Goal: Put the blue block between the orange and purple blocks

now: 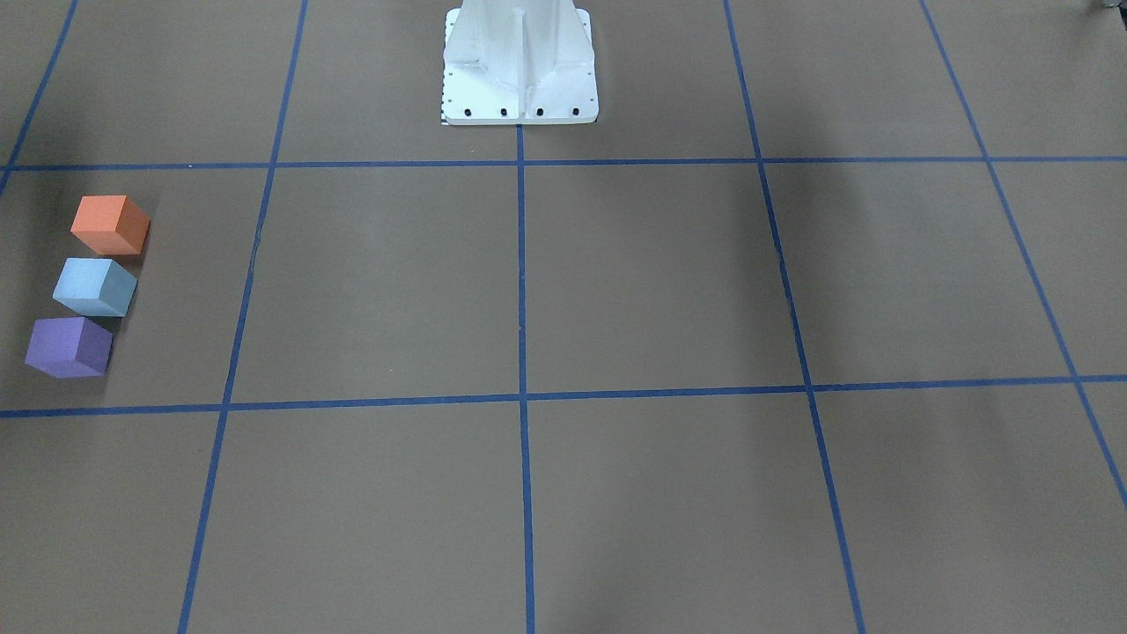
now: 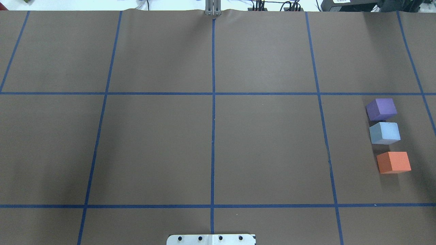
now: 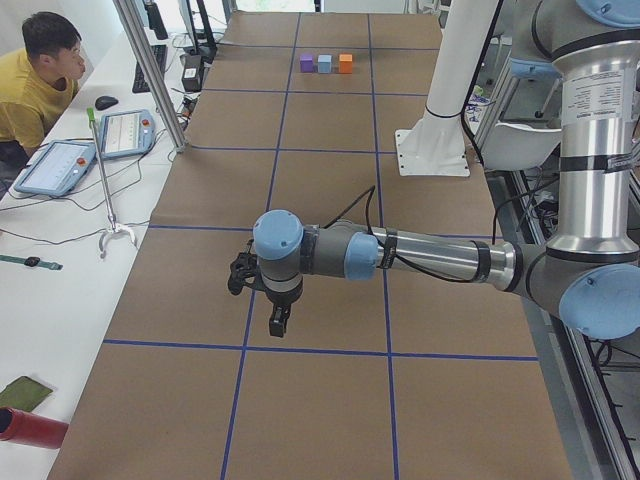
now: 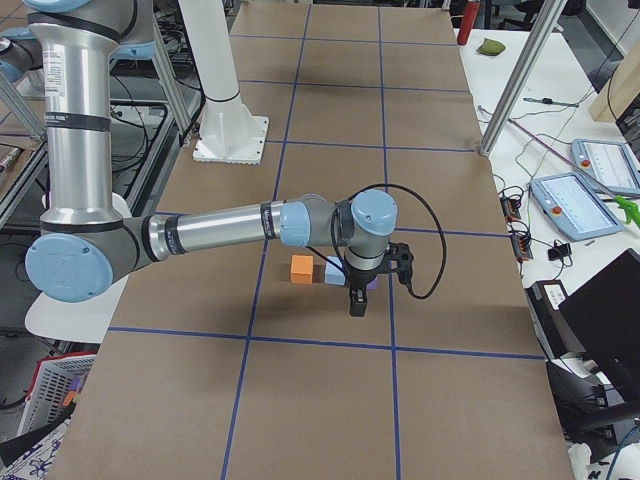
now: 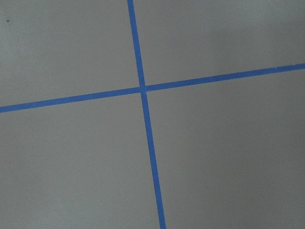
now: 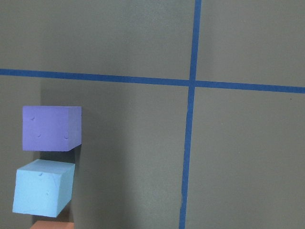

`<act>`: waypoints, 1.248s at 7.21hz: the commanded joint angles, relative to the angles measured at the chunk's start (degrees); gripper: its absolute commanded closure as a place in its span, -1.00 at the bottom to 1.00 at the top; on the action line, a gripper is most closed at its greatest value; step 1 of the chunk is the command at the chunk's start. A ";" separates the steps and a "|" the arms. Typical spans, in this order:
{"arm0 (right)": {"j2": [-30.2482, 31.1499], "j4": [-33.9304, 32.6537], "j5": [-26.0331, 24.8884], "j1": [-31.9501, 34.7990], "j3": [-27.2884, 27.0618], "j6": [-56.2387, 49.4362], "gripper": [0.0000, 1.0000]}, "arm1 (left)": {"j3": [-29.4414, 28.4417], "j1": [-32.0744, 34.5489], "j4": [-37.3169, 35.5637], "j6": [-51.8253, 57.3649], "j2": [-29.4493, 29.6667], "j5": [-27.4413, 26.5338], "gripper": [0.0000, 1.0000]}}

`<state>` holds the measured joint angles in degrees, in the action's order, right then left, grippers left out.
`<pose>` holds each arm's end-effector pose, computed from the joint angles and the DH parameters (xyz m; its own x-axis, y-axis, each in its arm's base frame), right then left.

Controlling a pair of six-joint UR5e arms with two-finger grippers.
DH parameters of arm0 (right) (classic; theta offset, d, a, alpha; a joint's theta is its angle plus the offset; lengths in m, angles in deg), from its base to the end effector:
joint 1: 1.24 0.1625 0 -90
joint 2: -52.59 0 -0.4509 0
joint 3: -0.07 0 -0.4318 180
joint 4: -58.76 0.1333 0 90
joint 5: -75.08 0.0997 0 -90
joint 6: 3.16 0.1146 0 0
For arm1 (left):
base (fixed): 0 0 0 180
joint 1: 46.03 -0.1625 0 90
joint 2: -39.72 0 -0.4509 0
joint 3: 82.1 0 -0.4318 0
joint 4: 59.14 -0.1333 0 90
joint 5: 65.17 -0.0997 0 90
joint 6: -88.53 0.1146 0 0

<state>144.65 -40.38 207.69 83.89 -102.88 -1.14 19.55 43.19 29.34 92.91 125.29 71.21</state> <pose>0.0122 -0.5129 0.6128 0.7341 -0.0479 0.6773 0.0590 0.9982 0.0067 -0.0435 -0.5012 0.6266 0.6858 0.1570 -0.7107 -0.0661 0.9858 0.1540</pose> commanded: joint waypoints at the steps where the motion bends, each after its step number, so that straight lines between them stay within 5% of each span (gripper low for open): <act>1: 0.05 0.00 0.02 -0.57 0.04 0.01 -1.00 | 0.99 -0.10 -0.06 0.10 -0.05 -0.33 -1.00; 9: -0.04 2.10 0.02 -1.19 0.74 0.10 -1.00 | 1.79 -0.10 -0.23 0.27 -0.49 -0.24 -1.00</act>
<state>144.62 -39.19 207.70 82.70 -102.68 -1.11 21.29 43.09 29.17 93.18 124.97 70.95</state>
